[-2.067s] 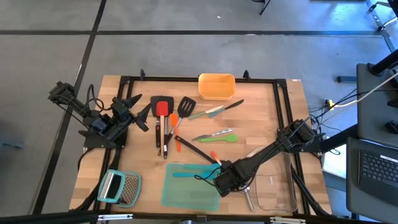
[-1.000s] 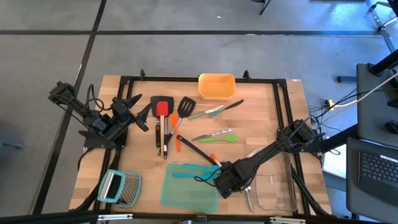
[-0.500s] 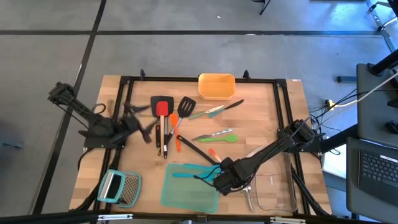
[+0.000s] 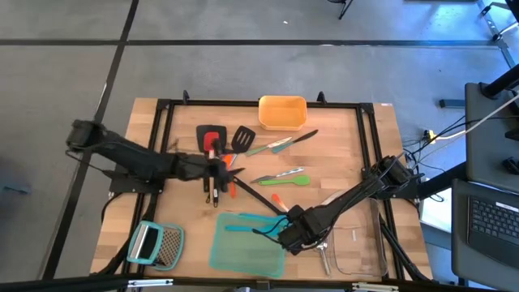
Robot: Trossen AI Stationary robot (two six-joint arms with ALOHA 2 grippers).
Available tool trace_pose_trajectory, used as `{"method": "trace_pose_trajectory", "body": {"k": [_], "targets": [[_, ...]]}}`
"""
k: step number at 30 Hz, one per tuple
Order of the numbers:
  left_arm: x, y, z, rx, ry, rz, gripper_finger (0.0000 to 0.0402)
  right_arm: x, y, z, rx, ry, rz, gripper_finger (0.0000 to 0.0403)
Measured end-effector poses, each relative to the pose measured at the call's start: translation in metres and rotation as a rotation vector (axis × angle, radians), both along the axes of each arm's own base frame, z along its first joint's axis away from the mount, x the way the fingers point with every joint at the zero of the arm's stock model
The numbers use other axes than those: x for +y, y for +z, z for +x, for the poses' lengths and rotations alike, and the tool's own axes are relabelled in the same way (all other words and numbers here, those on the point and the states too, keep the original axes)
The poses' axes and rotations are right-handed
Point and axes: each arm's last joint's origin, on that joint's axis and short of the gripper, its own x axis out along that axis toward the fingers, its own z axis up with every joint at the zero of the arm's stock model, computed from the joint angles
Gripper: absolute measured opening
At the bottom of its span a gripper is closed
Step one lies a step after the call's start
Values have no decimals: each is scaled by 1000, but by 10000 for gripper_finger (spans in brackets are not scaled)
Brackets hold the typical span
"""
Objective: Pick & Place Kitchen Items
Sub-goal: Put the orange table knife into the transparent bin
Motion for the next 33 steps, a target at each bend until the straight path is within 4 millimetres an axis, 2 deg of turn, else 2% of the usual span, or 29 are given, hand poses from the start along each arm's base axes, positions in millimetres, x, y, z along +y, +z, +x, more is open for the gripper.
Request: {"method": "trace_pose_trajectory", "body": {"k": [7, 12, 16, 21, 28, 33], "targets": [[-26, 1, 67, 64, -173, 41, 281, -3, 0, 0, 16, 7, -9, 85], [-42, -12, 103, 175, -282, -10, 281, -6, 0, -3, 39, 7, -40, 85], [-41, -19, 124, 244, -312, -79, 274, -7, 0, -3, 33, 3, -60, 85], [-37, -28, 140, 300, -371, -152, 247, -8, 0, -2, 34, -2, -60, 85], [-30, -43, 142, 374, -352, -161, 215, -13, 0, 1, 33, -18, -66, 85], [-28, -43, 144, 352, -346, -161, 208, -14, 0, 1, 32, -19, -67, 85]]}}
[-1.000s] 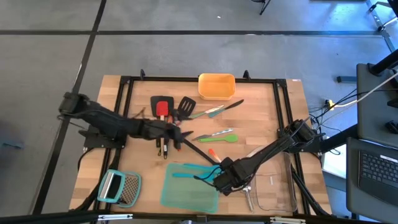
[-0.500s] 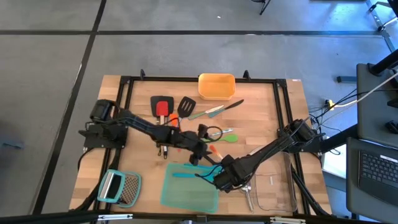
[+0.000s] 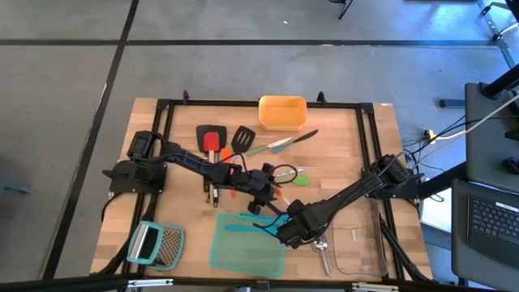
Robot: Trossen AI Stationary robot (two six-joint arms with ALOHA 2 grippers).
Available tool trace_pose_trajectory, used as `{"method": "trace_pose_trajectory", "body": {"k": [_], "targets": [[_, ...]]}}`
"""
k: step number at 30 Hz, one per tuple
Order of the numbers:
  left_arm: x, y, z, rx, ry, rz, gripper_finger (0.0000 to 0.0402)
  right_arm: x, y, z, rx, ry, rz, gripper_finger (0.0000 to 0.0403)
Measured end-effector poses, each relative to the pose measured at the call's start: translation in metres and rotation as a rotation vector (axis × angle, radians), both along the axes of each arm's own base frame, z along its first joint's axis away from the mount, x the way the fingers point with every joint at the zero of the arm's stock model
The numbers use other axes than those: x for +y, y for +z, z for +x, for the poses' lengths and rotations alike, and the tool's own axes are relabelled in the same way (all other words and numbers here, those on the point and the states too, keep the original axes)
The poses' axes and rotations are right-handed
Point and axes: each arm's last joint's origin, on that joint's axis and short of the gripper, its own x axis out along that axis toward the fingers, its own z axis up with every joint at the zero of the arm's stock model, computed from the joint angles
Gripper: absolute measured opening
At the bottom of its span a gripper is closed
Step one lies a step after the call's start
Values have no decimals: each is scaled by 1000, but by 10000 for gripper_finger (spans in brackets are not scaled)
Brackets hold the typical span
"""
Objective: Pick & Place Kitchen Items
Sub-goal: Put the orange table knife into the transparent bin
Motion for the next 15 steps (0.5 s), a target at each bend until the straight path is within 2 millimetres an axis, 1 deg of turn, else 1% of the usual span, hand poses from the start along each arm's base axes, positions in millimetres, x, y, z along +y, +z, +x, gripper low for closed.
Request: {"method": "trace_pose_trajectory", "body": {"k": [7, 15], "targets": [[-1, 2, 1, -21, -20, -15, 209, -2, 0, 1, 2, -5, -1, 85], [-2, -3, 5, -50, -48, -33, 209, -4, 0, 2, -4, -4, -9, 85]]}}
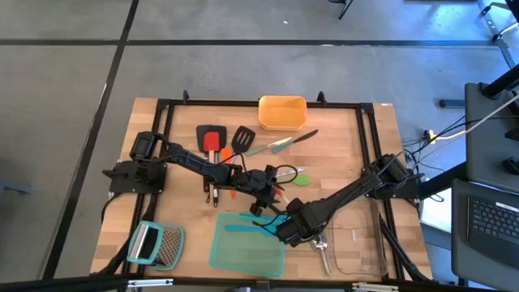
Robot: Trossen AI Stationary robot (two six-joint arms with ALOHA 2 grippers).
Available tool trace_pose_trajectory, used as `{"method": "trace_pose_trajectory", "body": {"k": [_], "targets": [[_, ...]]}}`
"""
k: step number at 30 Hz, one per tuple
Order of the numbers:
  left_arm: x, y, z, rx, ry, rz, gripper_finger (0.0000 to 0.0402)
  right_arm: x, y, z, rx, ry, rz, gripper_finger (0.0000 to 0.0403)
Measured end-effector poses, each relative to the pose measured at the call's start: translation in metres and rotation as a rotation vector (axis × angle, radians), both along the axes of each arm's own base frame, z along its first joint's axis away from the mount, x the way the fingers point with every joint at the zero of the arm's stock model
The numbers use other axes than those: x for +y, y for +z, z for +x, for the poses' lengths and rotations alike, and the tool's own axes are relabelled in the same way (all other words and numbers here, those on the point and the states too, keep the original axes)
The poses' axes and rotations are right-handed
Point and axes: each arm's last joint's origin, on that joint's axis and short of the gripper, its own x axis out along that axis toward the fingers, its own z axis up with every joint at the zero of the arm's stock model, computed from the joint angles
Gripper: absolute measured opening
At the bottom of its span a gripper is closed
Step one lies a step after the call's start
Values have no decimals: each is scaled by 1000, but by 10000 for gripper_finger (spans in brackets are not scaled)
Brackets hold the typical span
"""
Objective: Pick & Place Kitchen Items
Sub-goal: Put the orange table knife into the transparent bin
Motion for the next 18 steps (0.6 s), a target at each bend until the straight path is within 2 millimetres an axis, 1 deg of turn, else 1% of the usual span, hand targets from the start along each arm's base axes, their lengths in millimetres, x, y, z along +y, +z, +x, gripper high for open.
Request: {"method": "trace_pose_trajectory", "body": {"k": [3, 7, 14, 18], "targets": [[-1, -2, 3, -27, -10, 14, 208, 0, 2, 0, 0, 0, 0, 85], [0, -4, 2, -18, -2, 33, 206, 1, 7, 3, -19, 1, -6, 85], [1, -4, 3, -17, 4, 36, 208, 0, 22, 5, -34, 8, -54, 85], [1, -4, 3, -17, 15, 42, 199, 0, 24, 5, -38, 9, -59, 85]]}}
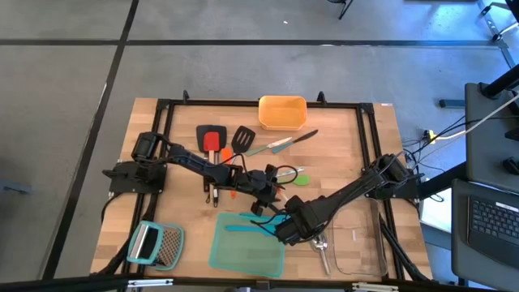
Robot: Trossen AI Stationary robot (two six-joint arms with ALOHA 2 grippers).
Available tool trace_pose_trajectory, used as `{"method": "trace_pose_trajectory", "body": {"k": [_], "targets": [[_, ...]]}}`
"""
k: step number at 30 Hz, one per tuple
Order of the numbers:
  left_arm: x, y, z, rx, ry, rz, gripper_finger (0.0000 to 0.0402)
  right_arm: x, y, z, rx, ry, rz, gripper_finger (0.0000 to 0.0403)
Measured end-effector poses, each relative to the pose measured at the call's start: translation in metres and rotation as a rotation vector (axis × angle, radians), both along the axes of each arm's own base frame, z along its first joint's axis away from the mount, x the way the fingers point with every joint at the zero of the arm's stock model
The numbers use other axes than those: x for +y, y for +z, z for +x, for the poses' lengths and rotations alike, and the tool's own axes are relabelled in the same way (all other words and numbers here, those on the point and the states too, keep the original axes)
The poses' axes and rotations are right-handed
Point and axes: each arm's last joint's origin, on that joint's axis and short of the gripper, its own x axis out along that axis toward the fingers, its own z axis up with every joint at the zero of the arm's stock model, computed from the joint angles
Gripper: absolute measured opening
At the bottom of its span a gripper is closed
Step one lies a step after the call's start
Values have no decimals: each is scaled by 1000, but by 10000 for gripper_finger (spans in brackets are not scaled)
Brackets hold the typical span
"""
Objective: Pick & Place Kitchen Items
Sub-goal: Put the orange table knife into the transparent bin
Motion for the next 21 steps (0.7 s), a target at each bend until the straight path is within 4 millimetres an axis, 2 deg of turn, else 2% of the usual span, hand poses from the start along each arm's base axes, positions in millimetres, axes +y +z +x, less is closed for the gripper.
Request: {"method": "trace_pose_trajectory", "body": {"k": [5, 12, 21], "targets": [[2, -1, 0, 7, 6, -1, 155, 0, 0, 0, 0, 1, 0, 85], [7, -4, -2, 47, -2, -22, 25, -1, 0, 0, -3, 1, -14, 84], [8, -5, -2, 53, 7, -23, 14, -2, 1, -1, 3, 2, -24, 84]]}}
